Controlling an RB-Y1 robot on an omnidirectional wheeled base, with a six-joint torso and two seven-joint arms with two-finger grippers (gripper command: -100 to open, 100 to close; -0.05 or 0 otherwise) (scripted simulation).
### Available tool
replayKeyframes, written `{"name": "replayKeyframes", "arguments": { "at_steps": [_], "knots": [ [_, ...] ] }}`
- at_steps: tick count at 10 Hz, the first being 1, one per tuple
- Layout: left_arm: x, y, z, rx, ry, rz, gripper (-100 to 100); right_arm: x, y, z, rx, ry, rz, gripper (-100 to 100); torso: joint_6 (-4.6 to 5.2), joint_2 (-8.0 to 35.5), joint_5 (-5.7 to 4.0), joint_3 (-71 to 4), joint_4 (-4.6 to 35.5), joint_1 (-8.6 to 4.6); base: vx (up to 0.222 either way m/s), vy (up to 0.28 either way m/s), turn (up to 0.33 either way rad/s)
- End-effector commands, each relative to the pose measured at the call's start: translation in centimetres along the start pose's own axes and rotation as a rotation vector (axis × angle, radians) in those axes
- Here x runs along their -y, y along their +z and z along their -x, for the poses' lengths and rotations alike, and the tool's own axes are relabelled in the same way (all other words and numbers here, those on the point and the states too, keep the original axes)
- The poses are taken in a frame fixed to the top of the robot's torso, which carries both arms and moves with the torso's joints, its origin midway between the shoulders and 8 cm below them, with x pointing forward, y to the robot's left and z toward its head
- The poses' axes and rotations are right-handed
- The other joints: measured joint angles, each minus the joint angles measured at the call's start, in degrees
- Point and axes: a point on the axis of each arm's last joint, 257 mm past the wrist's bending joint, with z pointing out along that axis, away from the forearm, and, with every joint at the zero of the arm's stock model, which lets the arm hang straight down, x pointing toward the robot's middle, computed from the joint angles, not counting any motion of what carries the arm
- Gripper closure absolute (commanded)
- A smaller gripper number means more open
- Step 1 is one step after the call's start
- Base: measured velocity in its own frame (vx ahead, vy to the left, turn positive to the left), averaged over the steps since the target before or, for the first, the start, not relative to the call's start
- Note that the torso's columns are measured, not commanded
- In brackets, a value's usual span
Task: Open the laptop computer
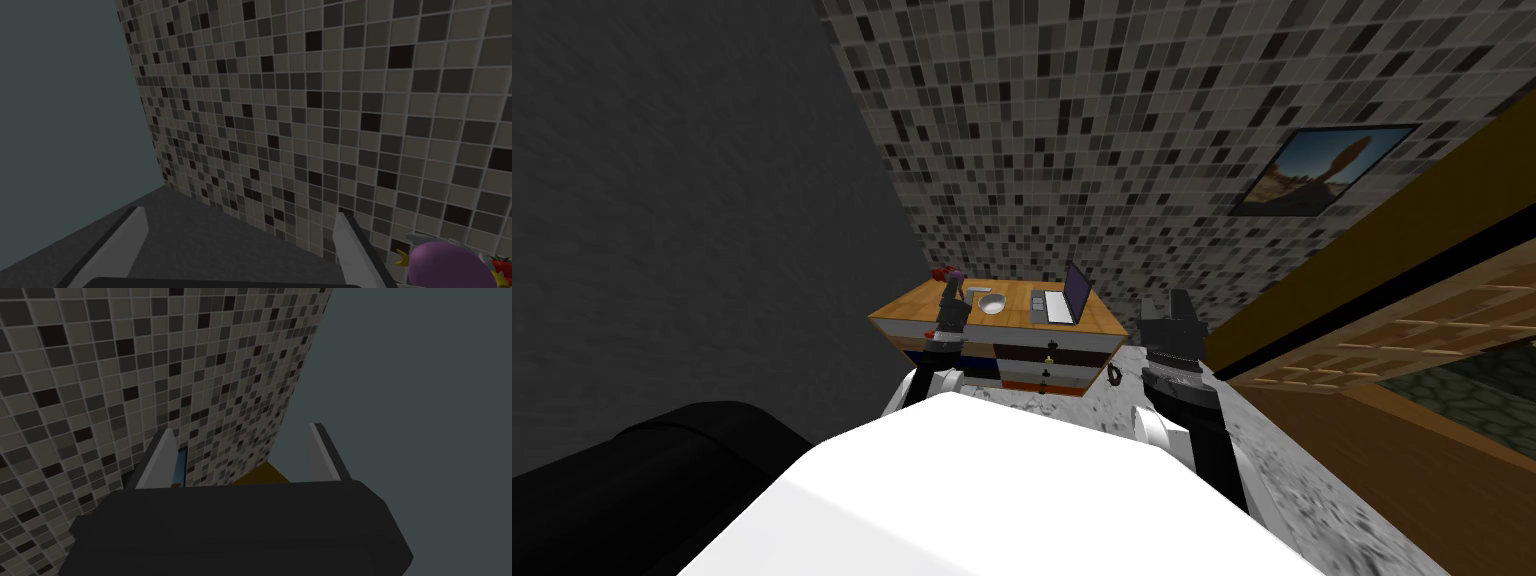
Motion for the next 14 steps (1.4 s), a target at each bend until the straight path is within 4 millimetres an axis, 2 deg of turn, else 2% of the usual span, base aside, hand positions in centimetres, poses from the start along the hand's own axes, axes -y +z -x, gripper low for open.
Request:
{"name": "replayKeyframes", "arguments": {
  "at_steps": [1, 9, 10, 11, 14],
  "knots": [
    [0.0, 0.0, 0.0, 0.000, 0.000, 0.000, 0, 0.0, 0.0, 0.0, 0.000, 0.000, 0.000, 0, 0.00, 2.3, 0.00, -4.7, 2.3, 0.00, 0.000, 0.000, 0.000],
    [0.0, 0.0, 0.0, 0.000, 0.000, 0.000, 0, 0.0, 0.0, 0.0, 0.000, 0.000, 0.000, 0, 0.00, 35.4, 0.00, -70.7, 35.4, 0.00, 0.000, 0.000, 0.000],
    [0.0, 0.0, 0.0, 0.000, 0.000, 0.000, 0, 0.3, -0.2, 0.0, -0.039, -0.058, -0.013, -100, 0.00, 39.6, 0.00, -79.2, 39.6, 0.00, 0.014, 0.006, 0.040],
    [0.0, 0.0, 0.0, 0.000, 0.000, 0.000, 0, 0.5, -0.4, 0.2, -0.057, -0.094, -0.022, -100, 0.00, 41.5, 0.00, -83.1, 41.5, 0.01, 0.018, 0.012, 0.037],
    [0.0, 0.0, 0.0, 0.000, 0.000, 0.000, 0, 1.4, -1.0, 1.1, -0.116, -0.239, -0.059, -100, 0.00, 42.2, 0.01, -84.6, 42.3, 0.02, 0.022, 0.016, 0.047]
  ]
}}
